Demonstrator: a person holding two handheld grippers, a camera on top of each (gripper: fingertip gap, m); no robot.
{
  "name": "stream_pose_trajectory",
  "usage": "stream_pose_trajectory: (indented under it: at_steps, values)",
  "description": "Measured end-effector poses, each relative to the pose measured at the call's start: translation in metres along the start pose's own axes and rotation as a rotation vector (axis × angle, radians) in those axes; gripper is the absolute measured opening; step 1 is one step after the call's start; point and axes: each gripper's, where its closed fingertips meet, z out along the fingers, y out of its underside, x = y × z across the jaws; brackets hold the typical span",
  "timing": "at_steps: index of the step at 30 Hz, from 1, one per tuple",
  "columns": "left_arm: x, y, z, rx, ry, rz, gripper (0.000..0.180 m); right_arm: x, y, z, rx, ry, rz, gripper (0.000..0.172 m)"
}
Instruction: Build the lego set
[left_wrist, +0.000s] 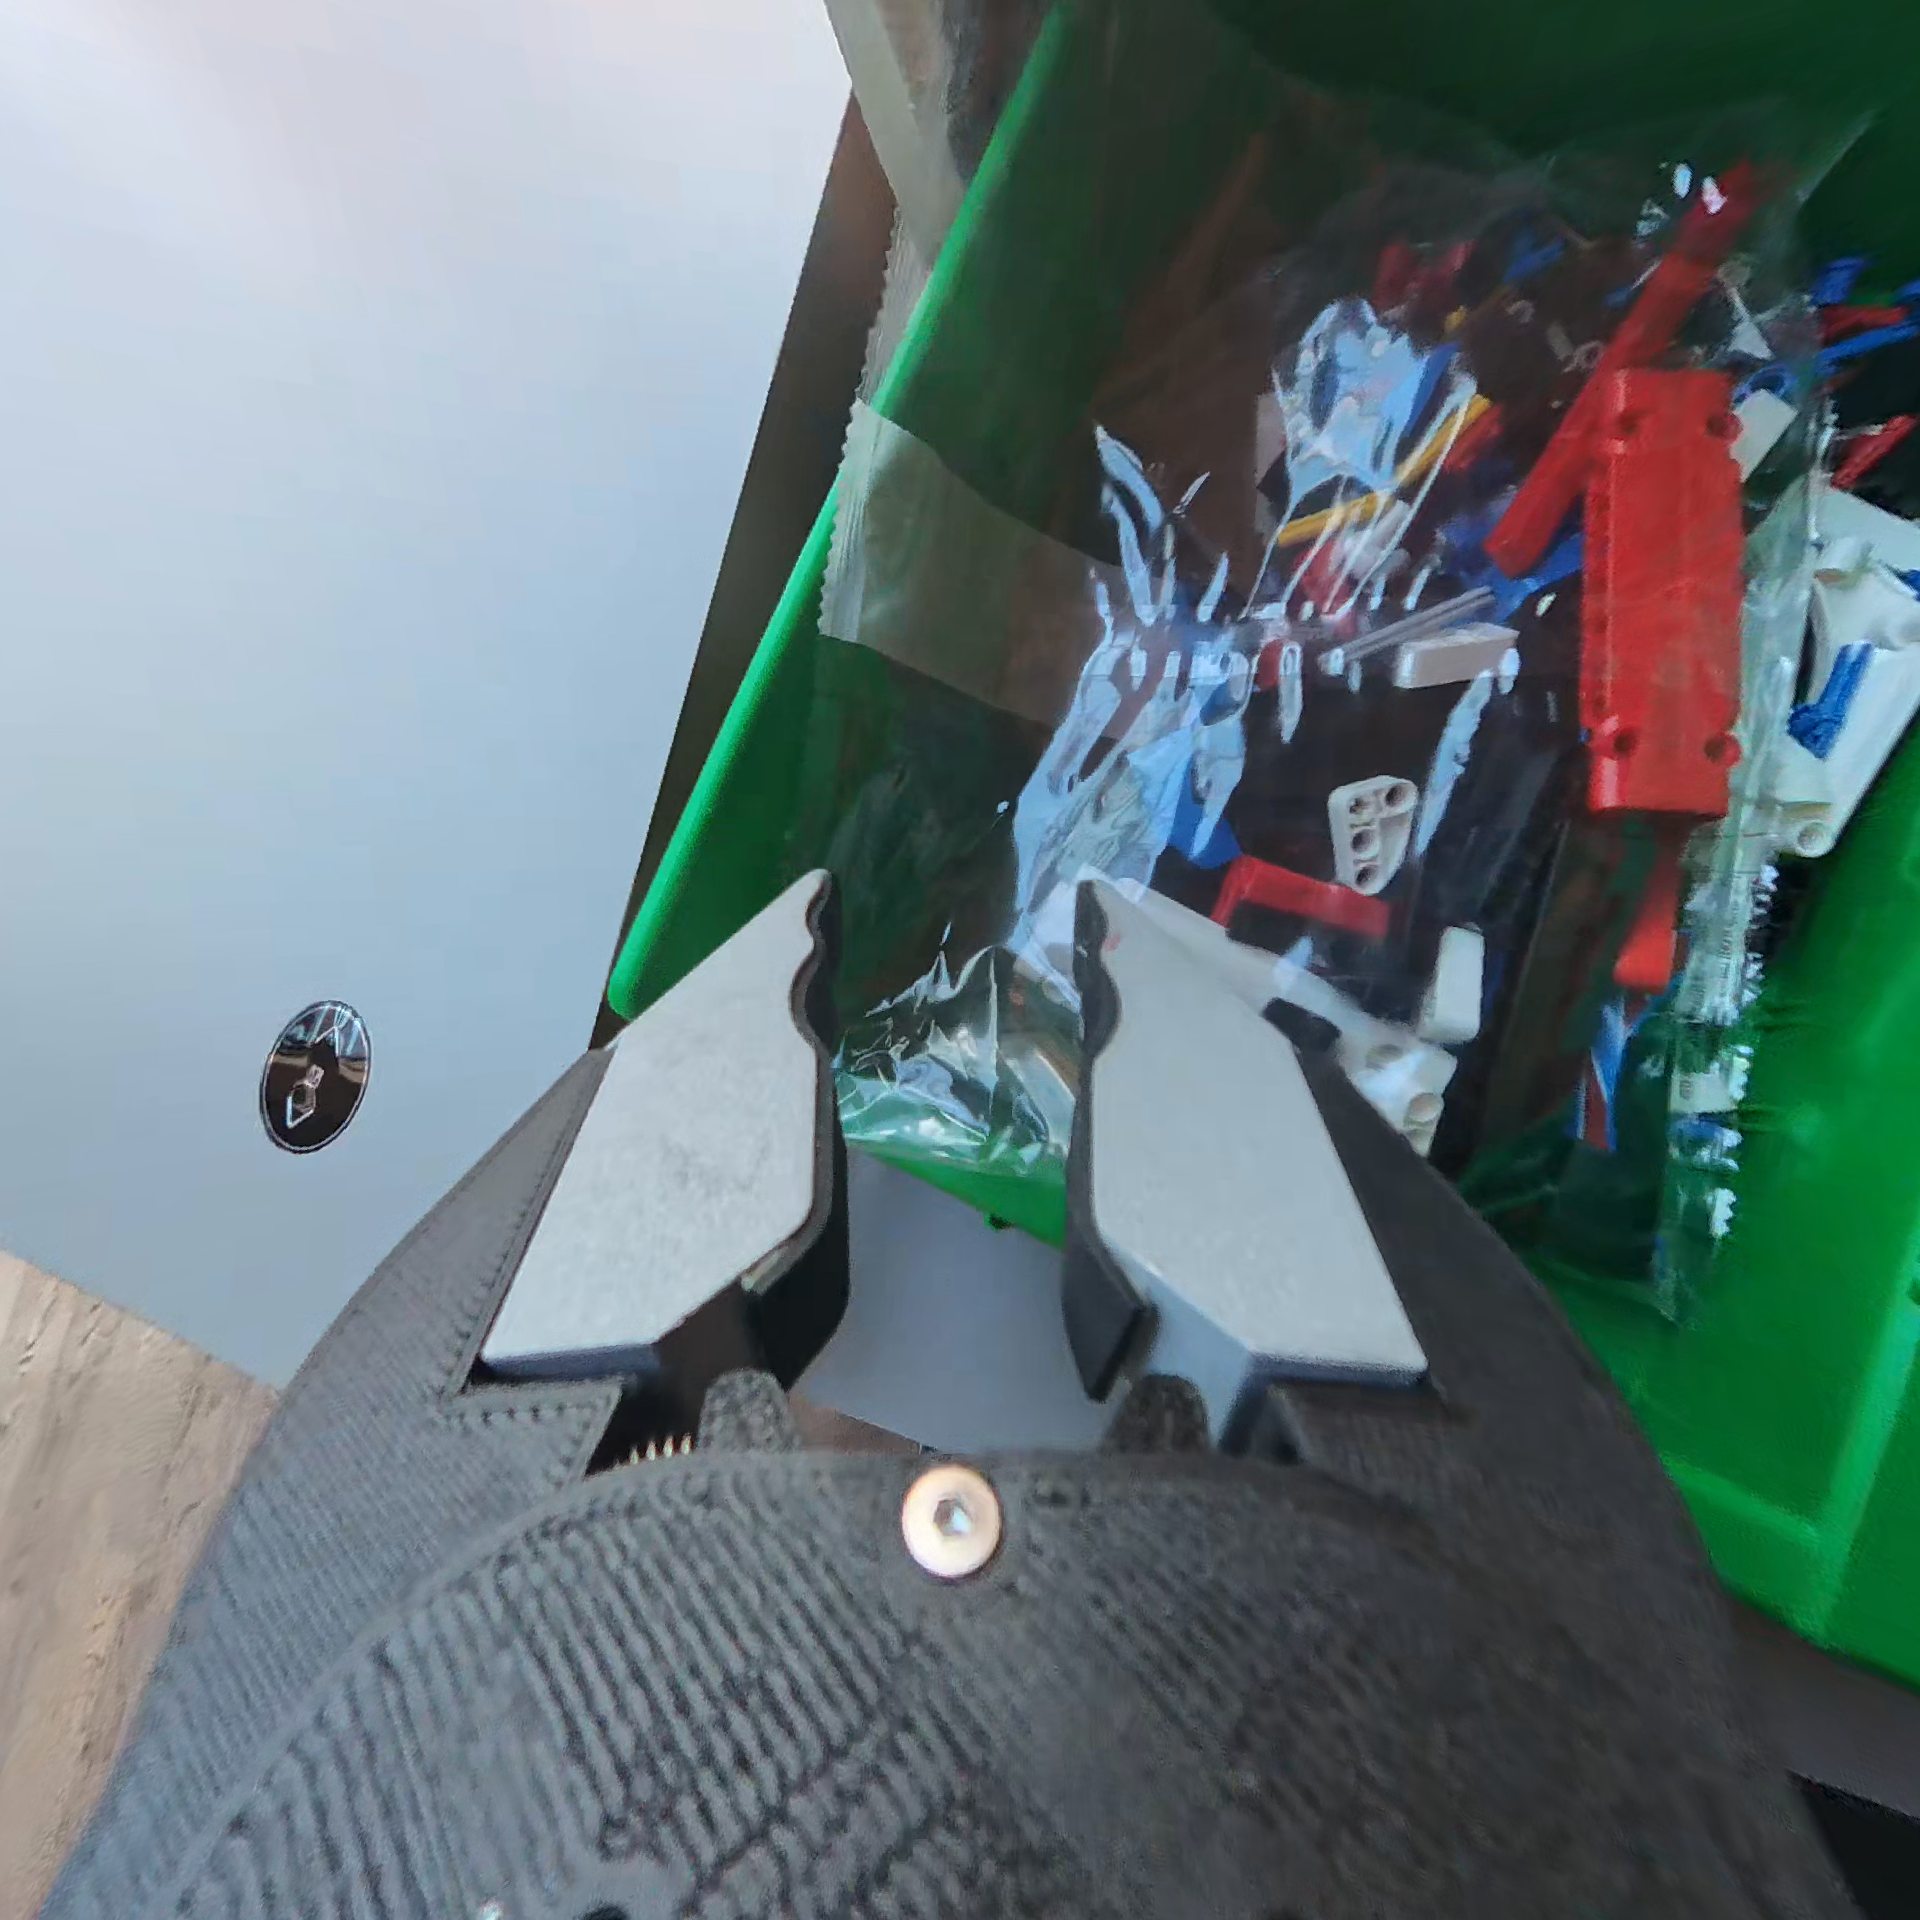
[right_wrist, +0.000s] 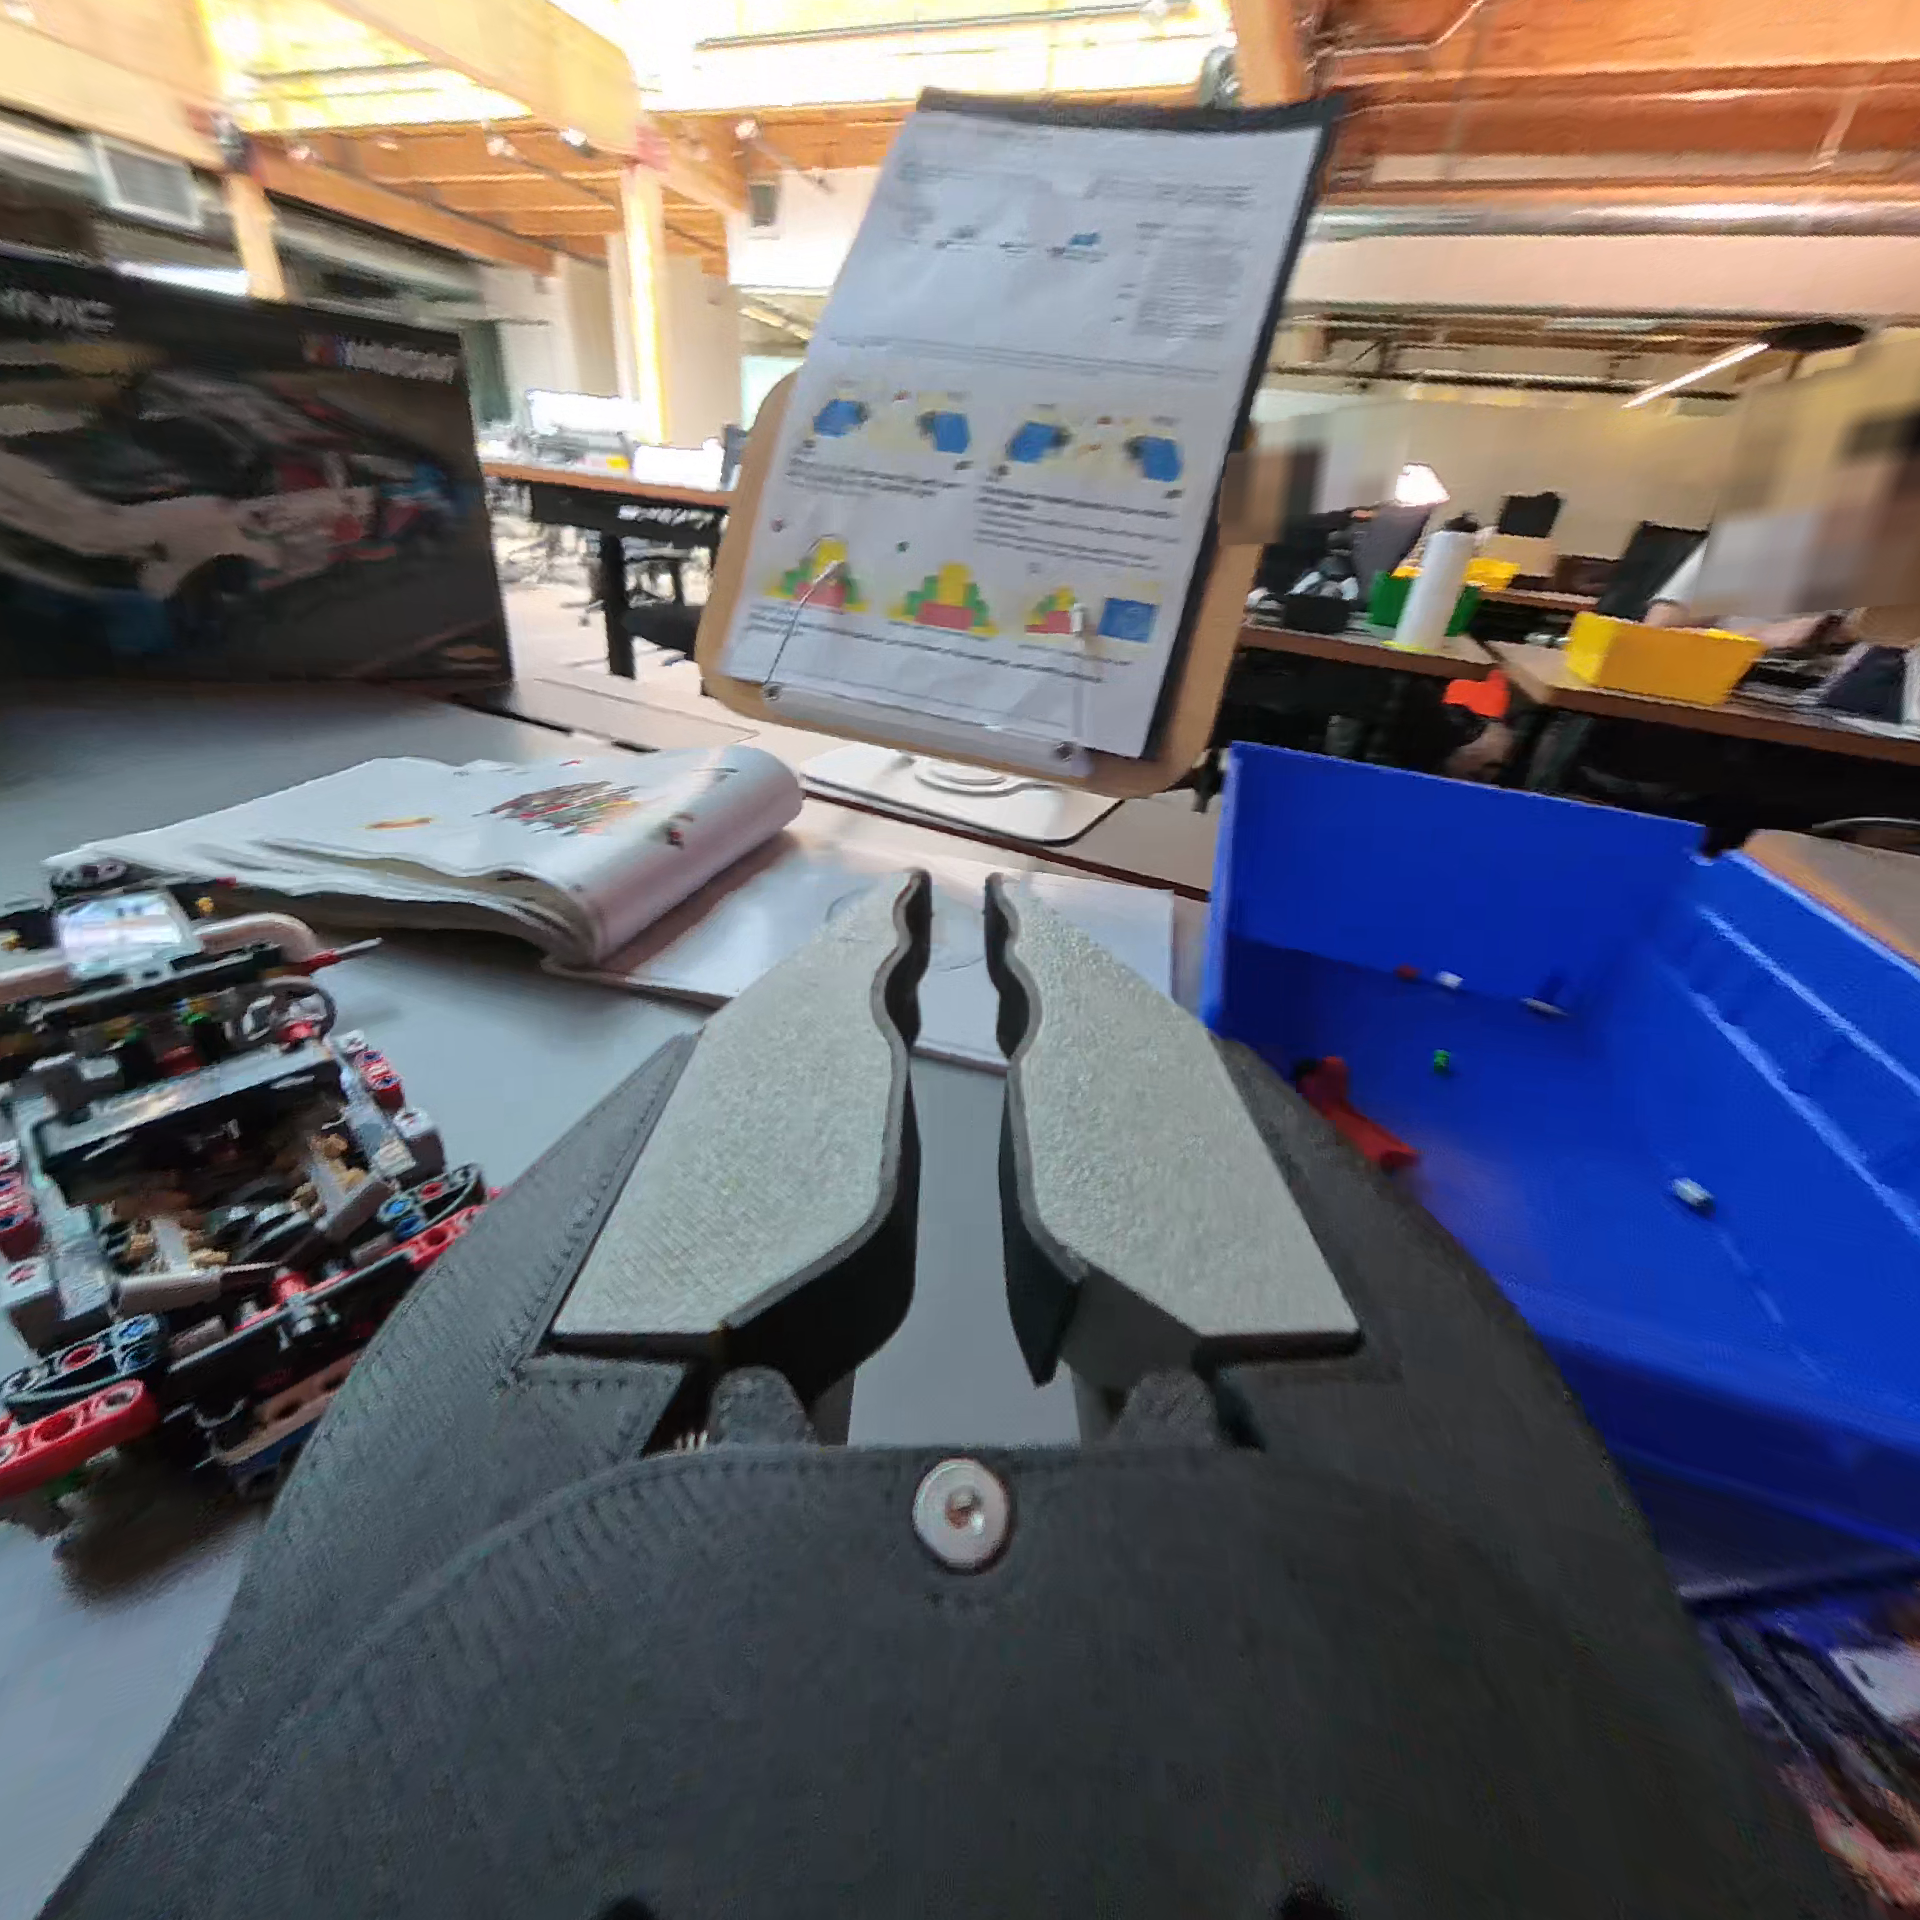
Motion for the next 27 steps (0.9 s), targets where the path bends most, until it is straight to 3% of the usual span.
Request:
stream_pose_trajectory:
  at_steps: [4, 10, 19, 27]
  values:
    - [0.003, 0.006, -0.001, -0.052, -0.004, 0.017, 0.046, 0.044, -0.027, -0.033, 0.17, 0.164, 0.093, 0.005]
    - [0.01, 0.009, -0.003, -0.097, 0.002, 0.068, 0.045, 0.08, -0.014, -0.041, 0.17, 0.24, 0.276, 0.004]
    - [0.015, 0.018, 0.02, -0.19, 0.033, 0.105, 0.037, 0.066, -0.013, -0.033, 0.149, 0.178, 0.247, 0.003]
    - [-0.004, -0.001, 0.001, -0.188, -0.06, 0.207, 0.041, 0.056, -0.011, -0.027, 0.126, 0.142, 0.218, 0.002]
